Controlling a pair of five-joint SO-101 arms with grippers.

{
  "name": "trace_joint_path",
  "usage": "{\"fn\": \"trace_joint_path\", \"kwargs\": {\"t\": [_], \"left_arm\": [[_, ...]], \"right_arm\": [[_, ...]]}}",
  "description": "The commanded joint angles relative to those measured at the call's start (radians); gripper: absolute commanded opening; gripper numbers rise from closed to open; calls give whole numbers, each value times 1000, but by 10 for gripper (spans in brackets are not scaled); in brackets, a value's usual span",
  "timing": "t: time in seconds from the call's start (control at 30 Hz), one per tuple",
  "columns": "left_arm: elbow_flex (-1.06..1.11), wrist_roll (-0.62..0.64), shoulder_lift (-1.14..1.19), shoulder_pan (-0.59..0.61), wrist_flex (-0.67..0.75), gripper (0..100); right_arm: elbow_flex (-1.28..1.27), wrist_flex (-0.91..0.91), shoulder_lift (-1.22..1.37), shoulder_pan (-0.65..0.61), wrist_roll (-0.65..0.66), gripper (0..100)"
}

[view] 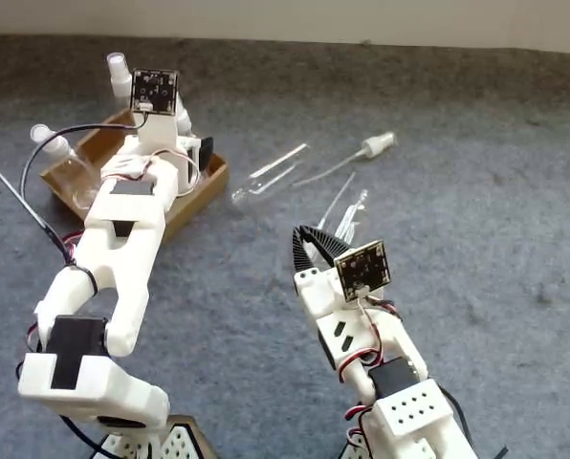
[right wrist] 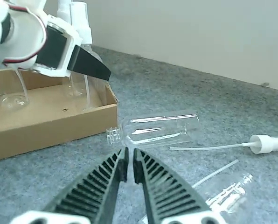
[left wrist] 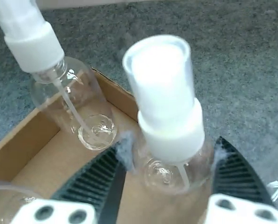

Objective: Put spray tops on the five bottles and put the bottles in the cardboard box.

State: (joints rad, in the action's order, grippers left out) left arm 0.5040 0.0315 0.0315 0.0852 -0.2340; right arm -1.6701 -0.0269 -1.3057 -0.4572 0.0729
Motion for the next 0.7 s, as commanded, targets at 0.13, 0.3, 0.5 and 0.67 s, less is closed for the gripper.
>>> {"fn": "trace_joint_path", "kwargs": {"t": [0.13, 0.3, 0.5, 0.67], "left_arm": [[-61, -9, -61, 10, -23, 333], [-93, -9, -62, 22, -35, 333], [-211, -8, -61, 31, -175, 333], [-285, -6, -61, 31, -239, 333]], "right_arm": [[-154, 28, -8, 12, 15, 26], [-154, 31, -8, 12, 15, 26], [-154, 31, -8, 12, 17, 26], [-154, 31, -8, 12, 17, 26]]}}
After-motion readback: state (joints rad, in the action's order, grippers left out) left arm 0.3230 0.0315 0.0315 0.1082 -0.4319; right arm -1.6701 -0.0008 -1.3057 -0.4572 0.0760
